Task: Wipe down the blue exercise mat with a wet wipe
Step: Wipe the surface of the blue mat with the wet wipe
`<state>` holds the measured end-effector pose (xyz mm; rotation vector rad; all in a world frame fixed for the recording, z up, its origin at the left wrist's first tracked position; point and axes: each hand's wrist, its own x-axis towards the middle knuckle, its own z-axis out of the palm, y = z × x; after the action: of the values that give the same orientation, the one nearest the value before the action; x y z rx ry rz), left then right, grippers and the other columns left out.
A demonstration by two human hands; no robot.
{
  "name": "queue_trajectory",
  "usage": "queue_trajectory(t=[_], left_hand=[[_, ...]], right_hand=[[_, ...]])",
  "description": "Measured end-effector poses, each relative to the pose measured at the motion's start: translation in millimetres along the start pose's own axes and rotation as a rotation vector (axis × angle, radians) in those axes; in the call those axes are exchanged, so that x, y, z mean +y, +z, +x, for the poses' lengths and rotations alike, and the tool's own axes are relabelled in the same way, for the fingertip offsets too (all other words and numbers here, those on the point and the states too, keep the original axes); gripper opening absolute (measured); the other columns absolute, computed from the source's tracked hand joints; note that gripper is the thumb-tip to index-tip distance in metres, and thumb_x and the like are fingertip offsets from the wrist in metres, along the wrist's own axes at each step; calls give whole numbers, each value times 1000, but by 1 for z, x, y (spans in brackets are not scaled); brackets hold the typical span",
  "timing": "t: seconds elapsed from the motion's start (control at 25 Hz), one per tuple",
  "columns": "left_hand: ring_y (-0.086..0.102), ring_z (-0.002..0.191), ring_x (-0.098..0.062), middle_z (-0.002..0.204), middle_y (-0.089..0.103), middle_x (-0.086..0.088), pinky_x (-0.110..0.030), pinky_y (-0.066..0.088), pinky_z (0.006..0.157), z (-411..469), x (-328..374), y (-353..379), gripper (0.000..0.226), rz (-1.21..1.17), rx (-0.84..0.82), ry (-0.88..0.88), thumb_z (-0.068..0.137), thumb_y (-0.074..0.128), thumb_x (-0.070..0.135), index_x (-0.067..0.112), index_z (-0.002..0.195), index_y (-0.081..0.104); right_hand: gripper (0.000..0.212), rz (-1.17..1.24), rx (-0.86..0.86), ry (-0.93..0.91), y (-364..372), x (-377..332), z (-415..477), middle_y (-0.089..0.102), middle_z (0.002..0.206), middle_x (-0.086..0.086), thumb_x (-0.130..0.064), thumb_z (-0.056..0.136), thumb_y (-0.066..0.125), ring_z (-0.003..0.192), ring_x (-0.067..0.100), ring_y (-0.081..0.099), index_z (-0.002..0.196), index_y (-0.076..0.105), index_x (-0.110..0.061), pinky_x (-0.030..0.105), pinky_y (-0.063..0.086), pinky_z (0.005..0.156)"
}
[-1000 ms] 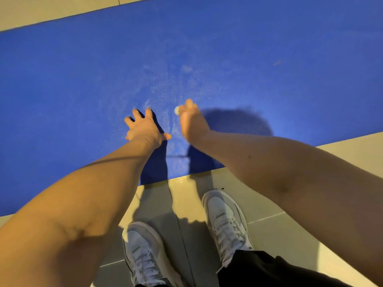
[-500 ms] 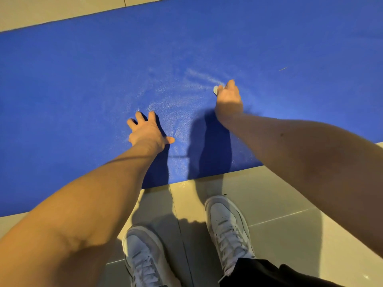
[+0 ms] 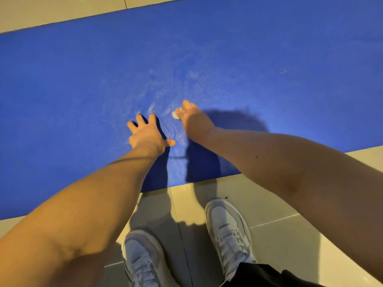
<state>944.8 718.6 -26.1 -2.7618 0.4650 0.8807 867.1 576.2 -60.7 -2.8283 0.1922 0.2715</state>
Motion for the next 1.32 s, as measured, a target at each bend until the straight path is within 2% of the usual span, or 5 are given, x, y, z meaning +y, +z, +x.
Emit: queue_trajectory(t=[0.12, 0.32, 0.64, 0.96, 1.32], left_hand=[[20, 140, -38, 156, 15, -9, -55, 51, 93, 3, 1, -6, 112, 38, -39, 17, 68, 79, 70, 28, 152, 19], [18, 144, -35, 158, 16, -8, -56, 47, 98, 16, 5, -20, 98, -50, 21, 54, 79, 72, 66, 14, 150, 28], [-10, 153, -35, 166, -14, -2, -70, 30, 111, 54, -1, -39, 134, -9, -13, 100, 66, 84, 64, 34, 160, -7], [-6, 151, -37, 165, -11, 0, -67, 43, 101, 61, -1, -41, 138, 8, -44, 97, 61, 85, 68, 38, 159, -7], [-2, 149, -37, 163, -5, 0, -66, 43, 100, 64, -2, -39, 140, -19, -31, 111, 55, 88, 68, 38, 159, 0]], right_hand=[[29, -65, 258, 326, -16, 52, 8, 44, 73, 6, 10, 60, 74, 64, 25, 47, 75, 64, -14, 30, 26, 53], [27, 74, 142, 561, -29, 66, 25, 49, 125, 21, -3, 95, 48, 119, 31, 47, 120, 58, -3, 38, 38, 87], [23, 191, 128, 77, -4, -4, 37, 53, 91, 21, 16, 75, 58, 81, 36, 54, 90, 64, 0, 34, 32, 59], [31, -34, 230, 488, -33, 90, 58, 46, 132, 23, -3, 96, 44, 122, 33, 46, 125, 55, -2, 41, 39, 96], [29, 216, 127, 91, -6, -18, 70, 51, 84, 19, 20, 63, 53, 72, 32, 50, 83, 61, -1, 31, 22, 59]])
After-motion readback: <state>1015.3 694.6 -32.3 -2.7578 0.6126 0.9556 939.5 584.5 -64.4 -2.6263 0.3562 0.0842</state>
